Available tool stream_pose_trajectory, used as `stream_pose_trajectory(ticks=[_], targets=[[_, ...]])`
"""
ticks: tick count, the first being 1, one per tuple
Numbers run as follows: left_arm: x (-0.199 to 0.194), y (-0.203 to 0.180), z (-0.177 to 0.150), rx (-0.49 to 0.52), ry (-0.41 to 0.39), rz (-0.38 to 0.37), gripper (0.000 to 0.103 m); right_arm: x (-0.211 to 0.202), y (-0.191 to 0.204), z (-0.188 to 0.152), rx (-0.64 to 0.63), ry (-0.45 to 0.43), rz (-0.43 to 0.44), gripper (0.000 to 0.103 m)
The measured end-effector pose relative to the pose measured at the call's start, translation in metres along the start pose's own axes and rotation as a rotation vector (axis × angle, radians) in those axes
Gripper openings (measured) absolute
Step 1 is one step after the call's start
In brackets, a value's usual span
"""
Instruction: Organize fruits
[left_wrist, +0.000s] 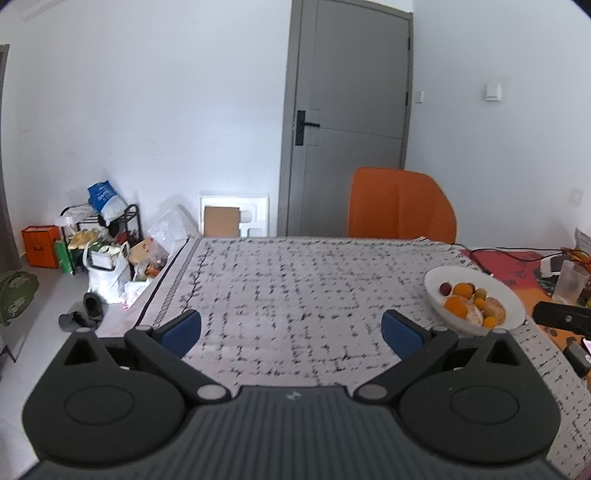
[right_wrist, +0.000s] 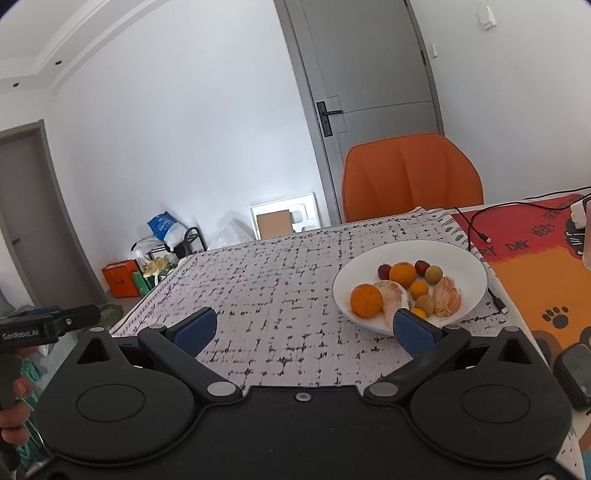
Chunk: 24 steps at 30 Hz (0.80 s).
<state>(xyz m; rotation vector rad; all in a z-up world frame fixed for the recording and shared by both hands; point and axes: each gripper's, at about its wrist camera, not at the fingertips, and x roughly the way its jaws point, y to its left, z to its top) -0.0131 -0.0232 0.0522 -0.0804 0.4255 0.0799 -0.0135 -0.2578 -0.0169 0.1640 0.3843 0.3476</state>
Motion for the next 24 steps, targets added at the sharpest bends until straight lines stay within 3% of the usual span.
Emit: stream_pose_trajectory(ticks=[10, 24], targets=[[0.002, 0.016, -0.012, -0.039, 0.024, 0.027, 0.103, -0.008, 0.005, -0.012, -0.006, 0.006, -0.027, 0.103], [-0.001, 0.008, -0.011, 0.001, 0.011, 0.015, 0.103, -0.003, 0.001, -0.017, 0.01, 0.015, -0.016, 0.103]])
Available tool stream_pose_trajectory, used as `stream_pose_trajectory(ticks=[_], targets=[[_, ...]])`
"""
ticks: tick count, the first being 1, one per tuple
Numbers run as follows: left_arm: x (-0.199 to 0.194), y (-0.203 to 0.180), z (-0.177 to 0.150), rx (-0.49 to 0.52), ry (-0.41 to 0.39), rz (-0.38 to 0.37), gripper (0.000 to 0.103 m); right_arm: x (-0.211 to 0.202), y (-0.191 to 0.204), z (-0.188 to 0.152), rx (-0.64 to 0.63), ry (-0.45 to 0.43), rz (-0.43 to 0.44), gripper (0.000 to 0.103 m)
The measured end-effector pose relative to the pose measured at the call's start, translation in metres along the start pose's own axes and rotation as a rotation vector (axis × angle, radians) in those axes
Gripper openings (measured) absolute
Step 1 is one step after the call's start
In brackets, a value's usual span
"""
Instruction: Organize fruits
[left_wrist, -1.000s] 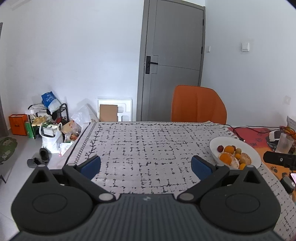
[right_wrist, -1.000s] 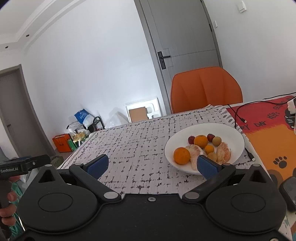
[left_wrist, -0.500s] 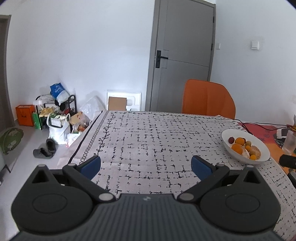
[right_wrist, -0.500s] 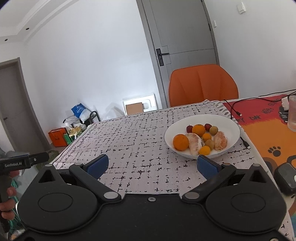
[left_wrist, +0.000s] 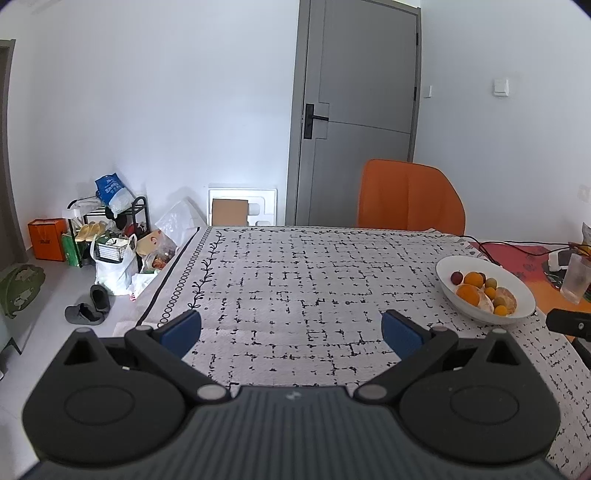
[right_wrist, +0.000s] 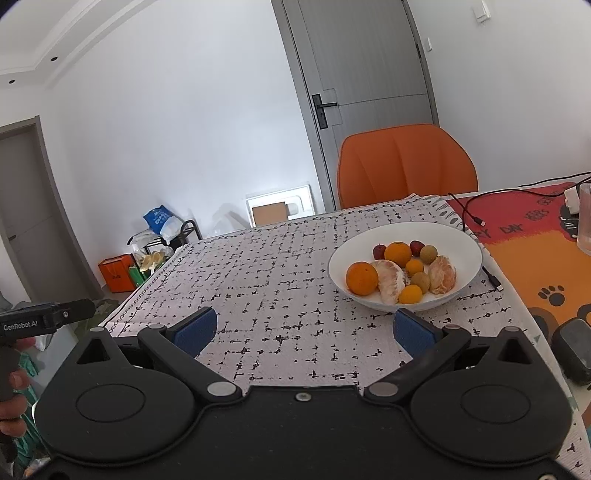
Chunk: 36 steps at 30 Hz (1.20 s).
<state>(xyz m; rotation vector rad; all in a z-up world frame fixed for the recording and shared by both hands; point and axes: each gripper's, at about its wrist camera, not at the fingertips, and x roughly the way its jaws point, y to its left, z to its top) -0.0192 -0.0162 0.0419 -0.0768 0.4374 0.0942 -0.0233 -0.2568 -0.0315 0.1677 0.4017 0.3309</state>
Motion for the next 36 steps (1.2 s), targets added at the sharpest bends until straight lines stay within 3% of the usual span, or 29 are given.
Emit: stream_pose_trajectory(ticks=[36], targets=[[0.0004, -0.0016, -0.0022, 0.012, 0.007, -0.006, 0.103, 0.0042, 0.0029, -0.0027, -0.014, 0.011, 0.004, 0.103]])
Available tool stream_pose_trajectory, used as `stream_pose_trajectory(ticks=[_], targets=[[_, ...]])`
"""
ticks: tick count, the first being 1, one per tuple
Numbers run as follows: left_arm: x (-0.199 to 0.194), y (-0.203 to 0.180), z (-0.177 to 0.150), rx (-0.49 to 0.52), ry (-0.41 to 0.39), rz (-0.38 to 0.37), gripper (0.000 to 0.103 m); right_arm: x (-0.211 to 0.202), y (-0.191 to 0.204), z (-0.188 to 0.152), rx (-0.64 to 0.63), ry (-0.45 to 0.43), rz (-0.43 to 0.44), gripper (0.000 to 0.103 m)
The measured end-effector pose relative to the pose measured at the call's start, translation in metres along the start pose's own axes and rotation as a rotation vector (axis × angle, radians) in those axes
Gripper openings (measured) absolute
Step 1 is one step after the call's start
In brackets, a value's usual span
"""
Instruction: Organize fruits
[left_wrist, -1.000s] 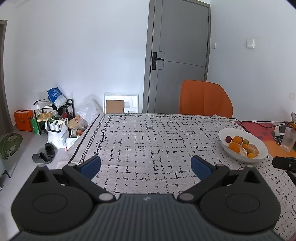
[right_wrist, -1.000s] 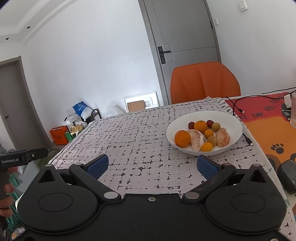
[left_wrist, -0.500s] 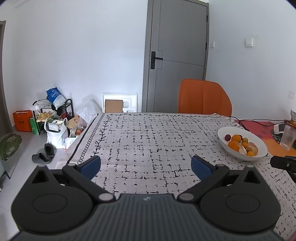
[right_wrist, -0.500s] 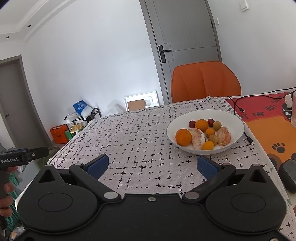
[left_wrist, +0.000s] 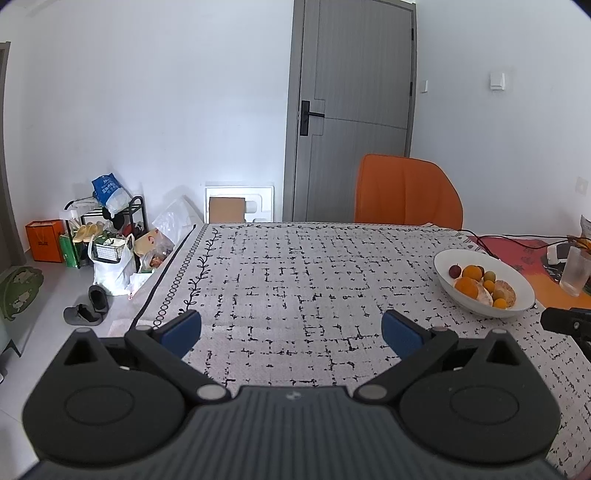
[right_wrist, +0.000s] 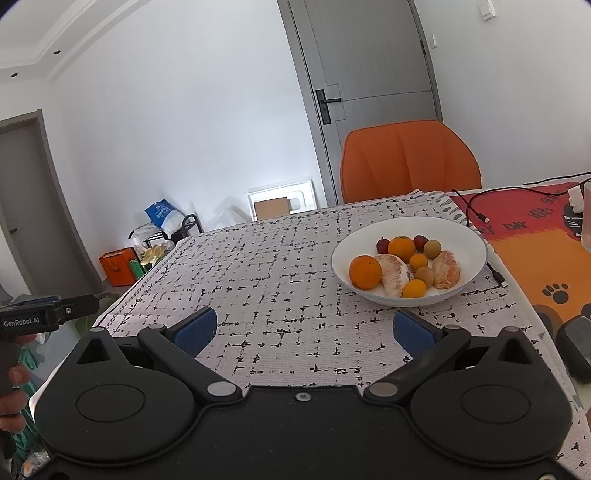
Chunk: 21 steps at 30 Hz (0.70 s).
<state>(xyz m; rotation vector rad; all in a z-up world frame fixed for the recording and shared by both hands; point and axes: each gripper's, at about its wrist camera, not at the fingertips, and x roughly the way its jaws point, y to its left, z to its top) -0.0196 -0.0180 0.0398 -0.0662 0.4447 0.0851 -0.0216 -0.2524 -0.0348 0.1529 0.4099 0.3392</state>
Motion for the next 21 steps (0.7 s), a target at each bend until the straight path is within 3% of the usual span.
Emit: stream_pose_trajectory(ticks=[21], targets=[[-0.0004, 0.0009, 0.0007, -0.002, -0.001, 0.002, 0.103, 0.0011, 0.0011, 0.0002, -0.008, 0.003, -0.001, 0.103]])
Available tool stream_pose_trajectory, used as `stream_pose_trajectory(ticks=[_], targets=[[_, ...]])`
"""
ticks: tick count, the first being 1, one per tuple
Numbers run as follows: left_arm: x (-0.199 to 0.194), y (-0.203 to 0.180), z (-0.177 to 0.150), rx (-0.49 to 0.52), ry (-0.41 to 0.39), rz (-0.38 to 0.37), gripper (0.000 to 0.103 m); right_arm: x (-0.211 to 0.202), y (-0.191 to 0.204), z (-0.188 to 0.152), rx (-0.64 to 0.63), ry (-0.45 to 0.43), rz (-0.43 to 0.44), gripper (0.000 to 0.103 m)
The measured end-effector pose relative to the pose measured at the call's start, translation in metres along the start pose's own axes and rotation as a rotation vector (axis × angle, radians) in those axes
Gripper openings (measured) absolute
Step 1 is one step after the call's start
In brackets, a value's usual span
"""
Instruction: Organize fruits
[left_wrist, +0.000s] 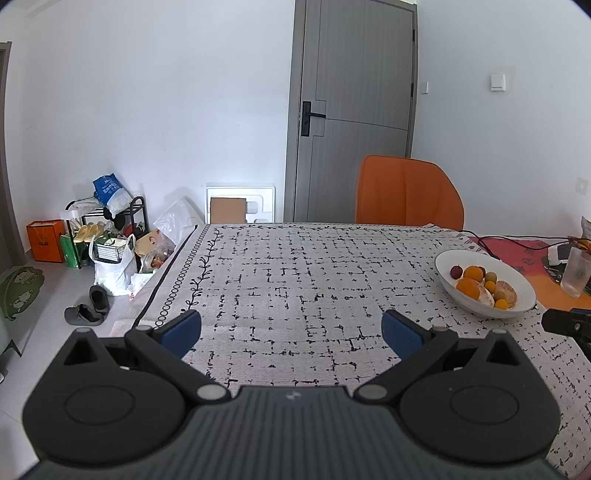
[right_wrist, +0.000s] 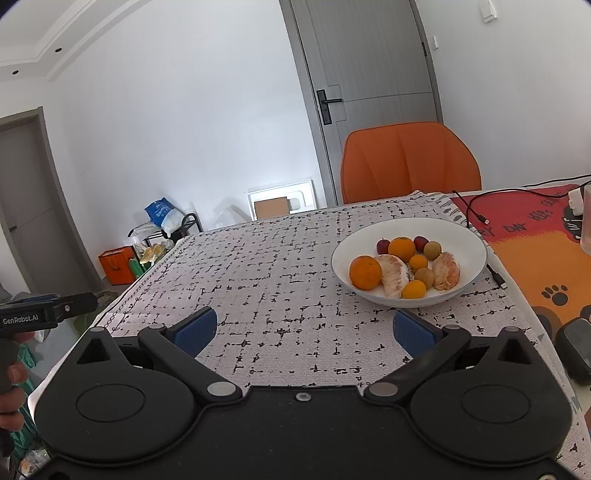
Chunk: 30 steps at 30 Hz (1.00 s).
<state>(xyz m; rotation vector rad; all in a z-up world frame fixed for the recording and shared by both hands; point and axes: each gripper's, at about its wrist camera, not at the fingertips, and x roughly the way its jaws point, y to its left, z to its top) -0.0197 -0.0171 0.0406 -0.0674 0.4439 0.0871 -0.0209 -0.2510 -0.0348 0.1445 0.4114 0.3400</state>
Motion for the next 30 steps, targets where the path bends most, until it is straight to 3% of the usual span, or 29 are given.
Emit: stream_pose_trajectory(ticks=[30], targets=[[0.0027, 0.0002, -0.0024, 0.006, 0.007, 0.002, 0.103, 0.003, 0.0, -0.004, -0.006, 0.013, -0.002, 0.103]])
